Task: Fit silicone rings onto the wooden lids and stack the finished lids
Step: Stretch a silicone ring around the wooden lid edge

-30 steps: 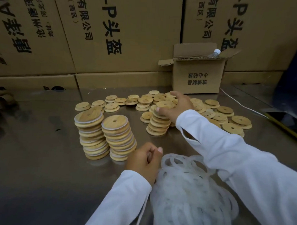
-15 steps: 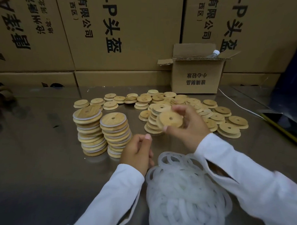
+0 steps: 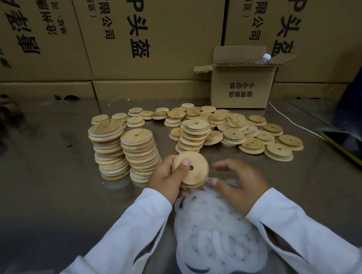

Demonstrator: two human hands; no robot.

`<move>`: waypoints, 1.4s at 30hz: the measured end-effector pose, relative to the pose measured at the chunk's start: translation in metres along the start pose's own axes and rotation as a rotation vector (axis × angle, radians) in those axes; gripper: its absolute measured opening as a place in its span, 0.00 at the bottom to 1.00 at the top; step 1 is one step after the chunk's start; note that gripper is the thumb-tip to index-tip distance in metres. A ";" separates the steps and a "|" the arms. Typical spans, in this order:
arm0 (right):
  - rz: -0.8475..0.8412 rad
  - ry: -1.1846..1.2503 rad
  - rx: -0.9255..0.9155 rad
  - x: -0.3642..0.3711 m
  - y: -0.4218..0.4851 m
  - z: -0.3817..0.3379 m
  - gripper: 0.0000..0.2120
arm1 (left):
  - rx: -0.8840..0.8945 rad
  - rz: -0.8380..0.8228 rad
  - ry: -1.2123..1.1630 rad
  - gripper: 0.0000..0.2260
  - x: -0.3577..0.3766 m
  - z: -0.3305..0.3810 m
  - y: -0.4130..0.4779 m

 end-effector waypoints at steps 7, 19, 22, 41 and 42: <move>-0.064 -0.137 0.106 0.003 0.007 0.020 0.06 | -0.055 0.007 -0.176 0.04 -0.003 0.005 -0.001; -0.111 -0.114 0.131 0.004 0.009 0.021 0.01 | -0.019 -0.007 -0.103 0.05 -0.006 0.003 -0.002; -0.120 0.007 0.190 0.004 0.009 0.020 0.09 | -0.008 -0.014 -0.085 0.05 -0.006 0.003 -0.002; 0.384 0.470 0.109 -0.012 0.003 -0.007 0.09 | 0.009 -0.008 -0.084 0.06 -0.006 0.004 -0.001; 0.358 0.501 0.094 -0.013 0.002 -0.009 0.08 | 0.003 -0.019 -0.087 0.06 -0.005 0.004 -0.002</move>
Point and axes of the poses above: each hand's wrist, its own y-axis towards the middle knuckle, its own x-axis out of the palm, z = x × y, the point moved 2 cm from there along y, towards the middle knuckle, and after that the axes turned 3 degrees about x, right-handed, at the moved point
